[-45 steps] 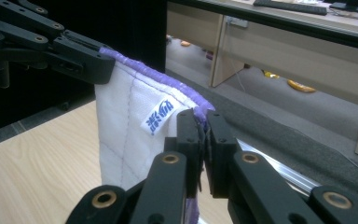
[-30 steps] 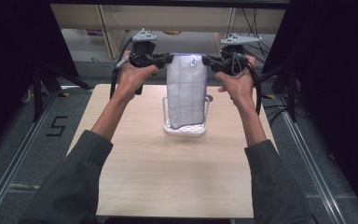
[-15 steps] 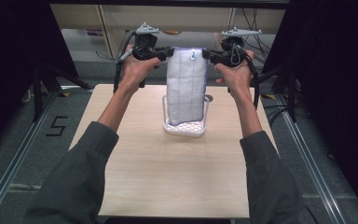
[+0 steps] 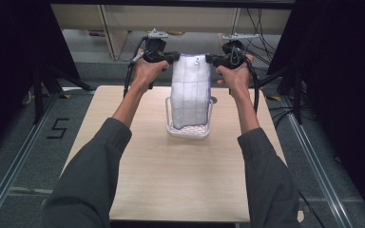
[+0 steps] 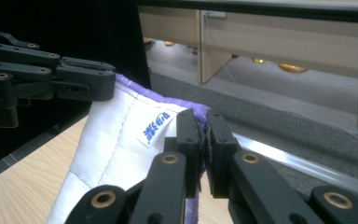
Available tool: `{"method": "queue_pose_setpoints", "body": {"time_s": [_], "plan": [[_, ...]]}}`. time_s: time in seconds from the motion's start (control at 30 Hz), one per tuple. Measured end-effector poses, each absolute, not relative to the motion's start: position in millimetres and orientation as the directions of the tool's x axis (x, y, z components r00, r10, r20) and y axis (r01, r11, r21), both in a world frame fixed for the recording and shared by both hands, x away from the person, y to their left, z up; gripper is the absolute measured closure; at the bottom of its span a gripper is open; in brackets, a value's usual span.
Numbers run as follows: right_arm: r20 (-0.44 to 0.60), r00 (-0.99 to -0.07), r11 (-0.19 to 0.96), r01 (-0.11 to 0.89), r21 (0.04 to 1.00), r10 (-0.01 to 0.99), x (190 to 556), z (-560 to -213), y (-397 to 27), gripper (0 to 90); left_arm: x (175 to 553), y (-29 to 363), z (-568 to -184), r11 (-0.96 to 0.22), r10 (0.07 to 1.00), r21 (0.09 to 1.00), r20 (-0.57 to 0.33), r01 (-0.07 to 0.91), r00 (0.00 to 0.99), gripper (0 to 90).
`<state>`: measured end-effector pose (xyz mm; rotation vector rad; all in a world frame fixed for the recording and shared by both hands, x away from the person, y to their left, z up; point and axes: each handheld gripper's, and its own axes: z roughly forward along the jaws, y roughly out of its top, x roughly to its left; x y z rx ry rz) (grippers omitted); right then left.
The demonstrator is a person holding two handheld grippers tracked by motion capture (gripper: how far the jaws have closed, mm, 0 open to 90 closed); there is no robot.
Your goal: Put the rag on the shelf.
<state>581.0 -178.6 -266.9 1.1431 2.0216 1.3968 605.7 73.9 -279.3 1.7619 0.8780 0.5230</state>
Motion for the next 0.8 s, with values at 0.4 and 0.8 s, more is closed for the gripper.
{"method": "queue_pose_setpoints", "body": {"time_s": [0.4,0.8], "plan": [[0.084,-0.531,0.197,0.45,0.871,0.843,598.8,-293.8,-176.6,86.2,614.7,62.3,-312.4,-0.231,0.767,0.905,-0.057,0.358,0.639,83.2],[0.074,-0.54,0.247,0.498,0.831,0.838,604.2,-320.2,-173.4,85.9,613.7,65.7,-334.5,-0.298,0.778,0.862,-0.029,0.409,0.628,83.5]]}}
